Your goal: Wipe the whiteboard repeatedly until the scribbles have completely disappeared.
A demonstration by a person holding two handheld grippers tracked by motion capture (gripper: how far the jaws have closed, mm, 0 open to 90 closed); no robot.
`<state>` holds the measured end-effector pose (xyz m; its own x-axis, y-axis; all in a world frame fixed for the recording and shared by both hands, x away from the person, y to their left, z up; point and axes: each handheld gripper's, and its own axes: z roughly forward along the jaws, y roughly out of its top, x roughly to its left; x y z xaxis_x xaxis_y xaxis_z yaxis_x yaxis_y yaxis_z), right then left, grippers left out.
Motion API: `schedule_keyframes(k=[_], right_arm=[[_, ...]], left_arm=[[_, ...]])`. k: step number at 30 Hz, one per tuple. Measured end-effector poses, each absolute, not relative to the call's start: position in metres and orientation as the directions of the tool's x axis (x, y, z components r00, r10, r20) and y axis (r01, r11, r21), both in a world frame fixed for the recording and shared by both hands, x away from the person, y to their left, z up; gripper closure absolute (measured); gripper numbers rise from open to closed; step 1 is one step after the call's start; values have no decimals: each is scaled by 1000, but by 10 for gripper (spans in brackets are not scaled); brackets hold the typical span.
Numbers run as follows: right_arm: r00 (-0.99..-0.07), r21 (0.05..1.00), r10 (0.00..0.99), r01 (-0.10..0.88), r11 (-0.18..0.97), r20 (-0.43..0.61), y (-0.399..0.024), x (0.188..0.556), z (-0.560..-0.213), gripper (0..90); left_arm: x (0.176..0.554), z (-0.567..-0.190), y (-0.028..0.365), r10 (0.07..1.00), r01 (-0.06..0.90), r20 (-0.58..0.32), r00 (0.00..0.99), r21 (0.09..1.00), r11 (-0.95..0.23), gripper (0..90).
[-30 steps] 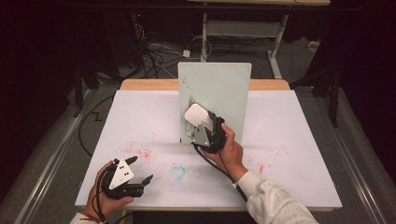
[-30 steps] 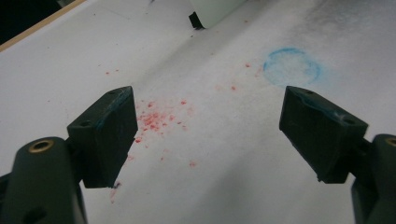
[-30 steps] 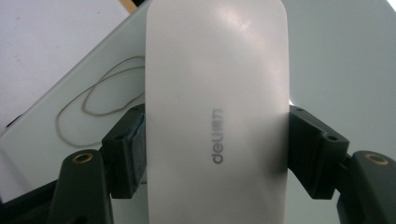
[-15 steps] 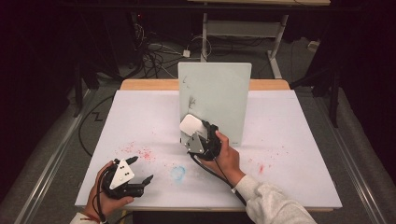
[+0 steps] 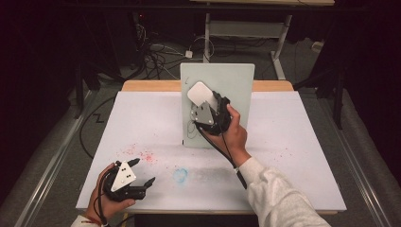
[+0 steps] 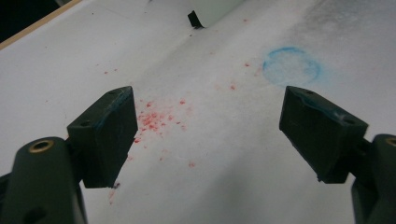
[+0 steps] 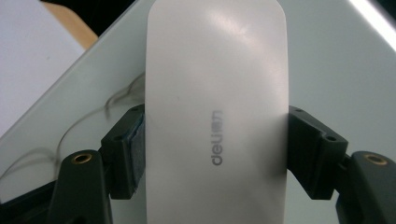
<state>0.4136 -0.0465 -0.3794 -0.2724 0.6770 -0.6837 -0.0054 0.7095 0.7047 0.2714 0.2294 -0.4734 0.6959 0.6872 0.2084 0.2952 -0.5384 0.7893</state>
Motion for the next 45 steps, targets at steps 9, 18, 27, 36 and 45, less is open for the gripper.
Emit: schedule_keyframes(k=[9, 18, 27, 36, 45], right_arm=[[-254, 707, 681, -18, 707, -687, -23, 426, -352, 310], [-288, 682, 654, 5, 732, -700, -17, 412, -385, 311], [-310, 617, 588, 8, 787, -747, -25, 390, -440, 311], [-350, 541, 510, 9, 841, -786, -27, 379, -467, 311], [-403, 530, 495, 28, 847, -770, -37, 376, -471, 311]], left_arm=[[271, -473, 231, 690, 293, 203, 694, 797, -529, 188], [269, -472, 233, 689, 288, 208, 695, 797, -531, 188], [269, -472, 231, 689, 290, 205, 695, 797, -530, 188], [270, -473, 230, 688, 291, 207, 695, 795, -533, 188], [269, -472, 231, 689, 292, 208, 694, 794, -533, 188]])
